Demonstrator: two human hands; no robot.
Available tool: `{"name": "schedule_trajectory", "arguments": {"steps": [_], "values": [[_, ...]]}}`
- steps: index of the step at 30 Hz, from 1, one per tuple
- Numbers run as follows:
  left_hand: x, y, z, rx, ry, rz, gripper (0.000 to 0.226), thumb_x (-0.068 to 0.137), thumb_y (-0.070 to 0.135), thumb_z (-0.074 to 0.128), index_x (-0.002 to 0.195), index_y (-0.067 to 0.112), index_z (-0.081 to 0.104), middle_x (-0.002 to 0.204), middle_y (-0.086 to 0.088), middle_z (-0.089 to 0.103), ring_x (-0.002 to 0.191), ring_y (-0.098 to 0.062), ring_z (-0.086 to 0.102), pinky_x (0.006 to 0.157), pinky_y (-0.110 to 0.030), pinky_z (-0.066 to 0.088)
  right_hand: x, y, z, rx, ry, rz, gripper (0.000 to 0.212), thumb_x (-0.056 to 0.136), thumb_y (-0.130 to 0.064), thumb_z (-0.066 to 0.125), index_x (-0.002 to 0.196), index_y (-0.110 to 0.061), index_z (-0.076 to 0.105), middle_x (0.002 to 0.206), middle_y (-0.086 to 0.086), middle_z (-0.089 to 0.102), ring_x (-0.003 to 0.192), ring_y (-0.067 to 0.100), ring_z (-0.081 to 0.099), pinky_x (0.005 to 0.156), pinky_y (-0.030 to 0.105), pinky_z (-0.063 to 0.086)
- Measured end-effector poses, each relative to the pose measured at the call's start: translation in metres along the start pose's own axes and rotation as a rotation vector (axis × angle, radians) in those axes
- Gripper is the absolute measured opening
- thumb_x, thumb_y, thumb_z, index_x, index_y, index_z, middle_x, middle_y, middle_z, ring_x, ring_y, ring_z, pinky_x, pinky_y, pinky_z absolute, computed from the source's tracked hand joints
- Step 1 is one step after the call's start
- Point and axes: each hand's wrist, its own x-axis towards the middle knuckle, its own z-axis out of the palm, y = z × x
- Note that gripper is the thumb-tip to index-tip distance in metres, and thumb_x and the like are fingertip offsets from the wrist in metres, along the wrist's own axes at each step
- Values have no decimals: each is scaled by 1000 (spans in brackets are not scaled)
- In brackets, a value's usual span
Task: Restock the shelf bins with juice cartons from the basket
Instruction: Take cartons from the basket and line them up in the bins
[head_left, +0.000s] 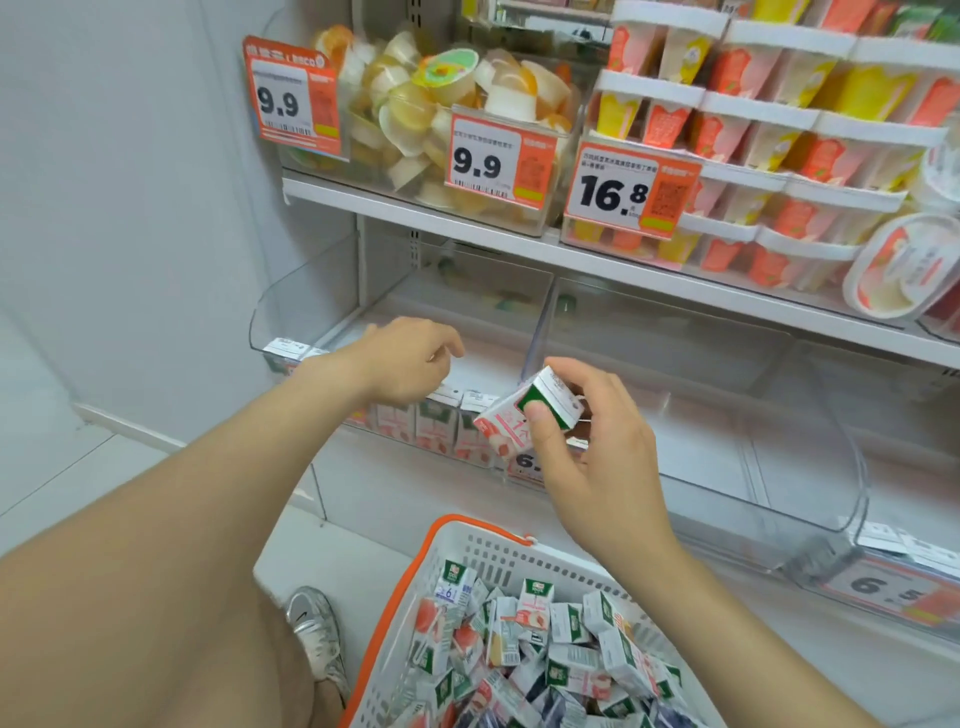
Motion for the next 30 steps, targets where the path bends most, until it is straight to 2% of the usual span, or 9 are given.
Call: {"name": "schedule_trajectory", "arguments": {"steps": [3,6,10,14,17,20,23,27,30], "values": [[-11,-37,-12,91,95,-140,45,100,23,48,144,32,52,141,-8,48,134,-35,40,109,-53,31,27,-18,32,47,54,-65,31,101,-19,64,131,-20,57,117,-6,60,108,10,58,87,20,46],[-22,-72,-15,86,243,-313,46,93,25,58,138,24,47,135,-12,40,125,-37,35,98,-48,32,61,-25,77,54,-30,-75,32,102,-25,60,133,-24,52,119,-7,61,109,12,57,89,28,46],[-31,-97,-10,-84,381,-576,60,87,30,74,131,10,38,135,-18,32,122,-39,34,90,-46,36,105,-26,144,3,-145,-39,38,103,-18,58,139,-27,49,125,2,57,105,9,47,85,21,32],[-33,-108,-6,-203,270,-648,101,82,42,85,148,3,20,149,-19,22,132,-44,34,100,-50,43,145,-23,202,-54,-281,62,36,102,-22,59,137,-25,52,128,9,63,117,31,55,88,36,43],[-32,-115,-6,-281,152,-643,114,86,51,80,155,-6,9,151,-22,33,132,-40,46,103,-47,47,164,-22,236,-109,-439,163,37,99,-28,64,136,-23,60,136,7,63,123,31,55,85,33,40],[-32,-115,-6,-322,95,-646,107,95,52,70,155,-11,7,144,-25,47,111,-30,59,80,-33,47,171,-27,262,-47,-458,205,27,99,-18,60,125,-19,69,127,9,67,115,27,61,86,30,44],[-33,-111,-6,-385,117,-633,104,96,48,70,153,-13,9,114,-12,59,75,-14,55,57,-28,38,176,-36,271,-34,-528,250,35,94,-2,48,112,-13,75,117,16,69,102,26,61,82,28,47],[-33,-110,-4,-312,66,-632,119,97,55,65,154,-15,-12,140,-23,53,116,-30,59,76,-32,42,179,-37,268,-60,-628,295,38,89,-2,46,118,4,71,117,25,71,116,39,62,92,46,56],[-34,-110,-4,-286,43,-645,123,97,58,62,154,-13,-21,147,-23,49,125,-31,56,83,-34,44,183,-36,265,-67,-703,298,35,91,-5,49,116,-13,72,112,11,67,109,27,59,82,33,50]]}}
